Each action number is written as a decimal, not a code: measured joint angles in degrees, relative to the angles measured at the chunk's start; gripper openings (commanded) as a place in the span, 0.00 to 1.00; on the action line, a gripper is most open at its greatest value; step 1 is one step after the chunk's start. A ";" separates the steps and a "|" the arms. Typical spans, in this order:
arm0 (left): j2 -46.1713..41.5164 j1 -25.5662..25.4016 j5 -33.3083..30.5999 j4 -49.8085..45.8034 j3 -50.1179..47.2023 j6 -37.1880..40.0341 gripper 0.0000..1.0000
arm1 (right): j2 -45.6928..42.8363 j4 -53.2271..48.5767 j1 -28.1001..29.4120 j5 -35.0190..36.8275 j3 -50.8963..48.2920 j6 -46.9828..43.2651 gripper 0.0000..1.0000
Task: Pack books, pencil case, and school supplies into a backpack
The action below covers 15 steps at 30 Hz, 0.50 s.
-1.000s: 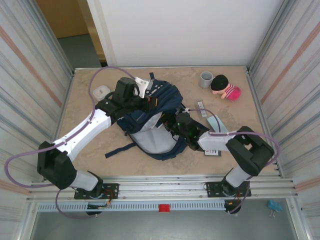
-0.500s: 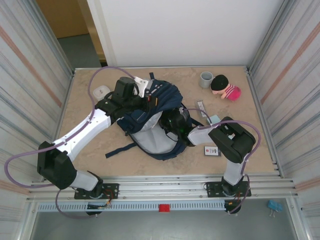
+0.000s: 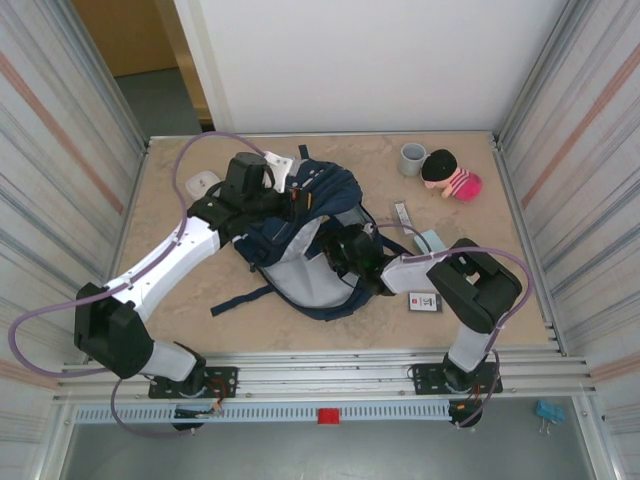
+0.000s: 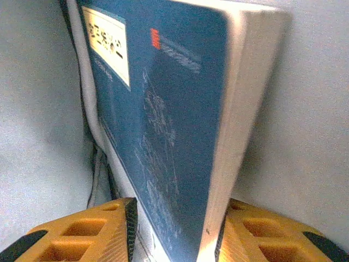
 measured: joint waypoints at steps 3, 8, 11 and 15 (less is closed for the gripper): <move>0.00 0.17 0.00 0.00 0.00 0.02 0.00 | -1.16 -1.03 0.00 -0.07 -0.59 0.42 0.44; 0.00 0.33 -0.24 0.00 0.00 0.24 0.00 | -4.74 -3.04 0.09 -0.26 -2.45 0.39 0.48; 0.00 0.33 -0.50 -0.02 0.00 0.68 0.00 | -8.52 -5.20 0.09 -0.46 -3.58 0.07 0.56; 0.00 0.33 -1.03 -0.24 0.00 1.46 0.00 | -15.69 -9.38 0.09 -0.44 -4.63 -2.01 0.61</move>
